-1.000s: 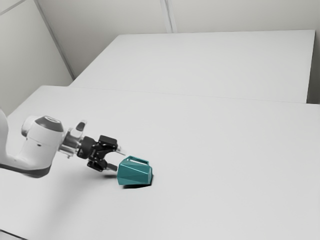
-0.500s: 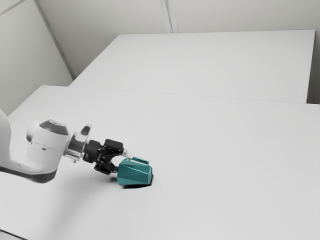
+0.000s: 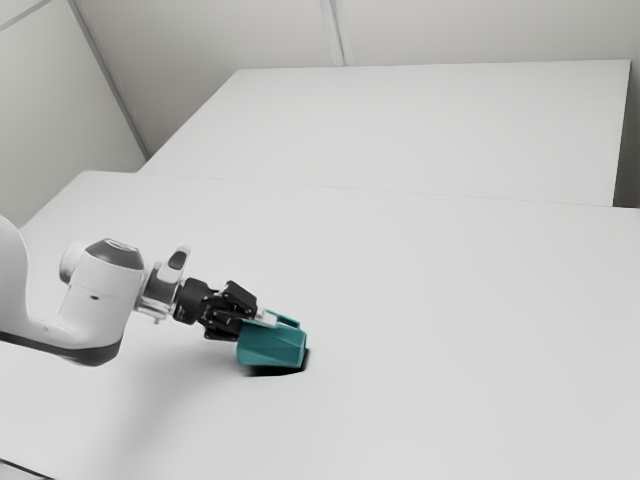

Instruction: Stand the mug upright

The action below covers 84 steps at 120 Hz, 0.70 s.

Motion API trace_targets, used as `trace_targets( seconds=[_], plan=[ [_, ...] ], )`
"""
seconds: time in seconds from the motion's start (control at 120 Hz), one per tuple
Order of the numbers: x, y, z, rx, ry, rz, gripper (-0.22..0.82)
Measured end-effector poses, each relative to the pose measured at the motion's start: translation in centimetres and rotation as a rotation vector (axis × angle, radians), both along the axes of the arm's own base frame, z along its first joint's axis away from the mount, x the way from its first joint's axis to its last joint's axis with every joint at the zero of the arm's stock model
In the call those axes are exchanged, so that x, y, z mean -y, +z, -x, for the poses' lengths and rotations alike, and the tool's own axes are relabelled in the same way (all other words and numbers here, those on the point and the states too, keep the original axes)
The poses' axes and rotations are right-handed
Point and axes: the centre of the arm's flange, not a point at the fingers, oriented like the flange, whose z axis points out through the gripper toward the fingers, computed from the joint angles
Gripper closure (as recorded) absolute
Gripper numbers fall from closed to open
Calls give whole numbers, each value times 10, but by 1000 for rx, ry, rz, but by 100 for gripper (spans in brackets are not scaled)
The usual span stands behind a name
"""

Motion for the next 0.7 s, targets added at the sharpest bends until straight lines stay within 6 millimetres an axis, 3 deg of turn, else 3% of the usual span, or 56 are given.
trace_targets(
  seconds=[0.183,0.442,0.633,0.7],
  plan=[
    [0,4,-1,14,0,-1,69],
    [3,8,-4,23,-10,-9,75],
    [15,47,-30,116,-107,-110,77],
    [15,73,-48,164,-185,-202,77]
  ],
)
